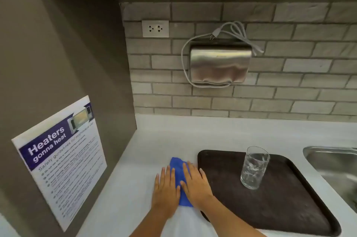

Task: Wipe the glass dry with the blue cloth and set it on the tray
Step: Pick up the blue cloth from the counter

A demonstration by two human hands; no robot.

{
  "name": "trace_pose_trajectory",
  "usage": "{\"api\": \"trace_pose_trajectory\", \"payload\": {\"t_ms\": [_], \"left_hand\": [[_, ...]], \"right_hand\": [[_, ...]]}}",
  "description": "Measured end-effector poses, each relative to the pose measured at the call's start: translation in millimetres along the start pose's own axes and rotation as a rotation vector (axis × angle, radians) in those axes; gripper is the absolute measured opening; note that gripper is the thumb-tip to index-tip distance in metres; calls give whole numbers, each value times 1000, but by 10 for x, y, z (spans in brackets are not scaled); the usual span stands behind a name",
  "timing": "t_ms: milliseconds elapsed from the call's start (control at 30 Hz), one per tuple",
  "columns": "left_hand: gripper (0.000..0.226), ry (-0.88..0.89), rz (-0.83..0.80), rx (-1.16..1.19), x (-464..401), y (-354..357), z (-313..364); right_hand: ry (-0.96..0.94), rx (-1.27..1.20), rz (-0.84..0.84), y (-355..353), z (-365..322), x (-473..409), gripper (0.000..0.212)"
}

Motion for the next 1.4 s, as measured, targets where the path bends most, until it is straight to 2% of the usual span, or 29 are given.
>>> {"api": "trace_pose_trajectory", "payload": {"t_ms": [33, 67, 133, 233, 267, 333, 367, 433, 500, 633, 733, 767, 833, 933, 1000, 1067, 1133, 1167, 1267, 1400], "left_hand": [[80, -12, -29, 78, -26, 92, -70], [77, -52, -18, 71, -65, 223, -173], [66, -19, 64, 118, -80, 459, -219], [67, -43, -176, 34, -127, 574, -281], [72, -60, -211, -23, -89, 496, -254], [91, -25, -195, -102, -148, 440, -229], [93, -26, -308, -102, -138, 412, -222], [70, -52, -406, -114, -123, 324, -169], [59, -75, -378, -93, -159, 300, -150], [54, -106, -217, 16, -195, 296, -137], [50, -154, -219, 82, -210, 278, -83], [44, -188, -192, 173, -215, 276, -63], [33, -266, -88, 379, -186, 265, -2], [31, -238, -13, 389, -130, 206, 47], [21, -229, -38, 443, -66, 127, 61], [34, -197, -34, 531, -22, 87, 99], [37, -204, -28, 661, 53, -32, 221], [36, -192, -17, 698, 88, -71, 298], [35, -163, -46, 743, 197, -198, 573], [30, -41, -88, 820, 342, -261, 929]], "right_hand": [[4, -38, 5, 67, 1, -66, 60], [8, -50, -48, 90, 19, -90, 66], [36, 18, -74, 137, -7, -108, 74], [8, 55, -174, 206, -4, -140, 63], [22, 64, -251, 180, -2, -143, 62], [42, 116, -248, 202, 31, -206, 63], [49, 129, -241, 215, 35, -222, 65], [69, 149, -219, 199, 30, -245, 66], [86, 169, -218, 215, 18, -276, 64], [65, 165, -198, 221, -39, -321, 62], [72, 140, -144, 205, -46, -313, 63], [70, 121, -154, 199, -57, -305, 62], [55, 44, -185, 180, -89, -298, 55], [58, -94, -136, 143, -96, -254, 39], [86, -279, -88, 105, -80, -156, 34], [207, -577, -31, -4, -67, 0, 29], [361, -854, 46, -158, -49, 176, 25], [409, -911, 81, -208, -41, 252, 23], [428, -873, 177, -358, 70, 493, 27], [439, -761, 304, -554, 306, 862, 30]]}}
Point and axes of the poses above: each hand's wrist, its own x-axis away from the middle knuckle, its own y-axis out of the palm, z = x × y, the point moved 1 cm from there along -x, towards the middle knuckle, and after that the axes turned 3 degrees about x, right-handed, at the moved point
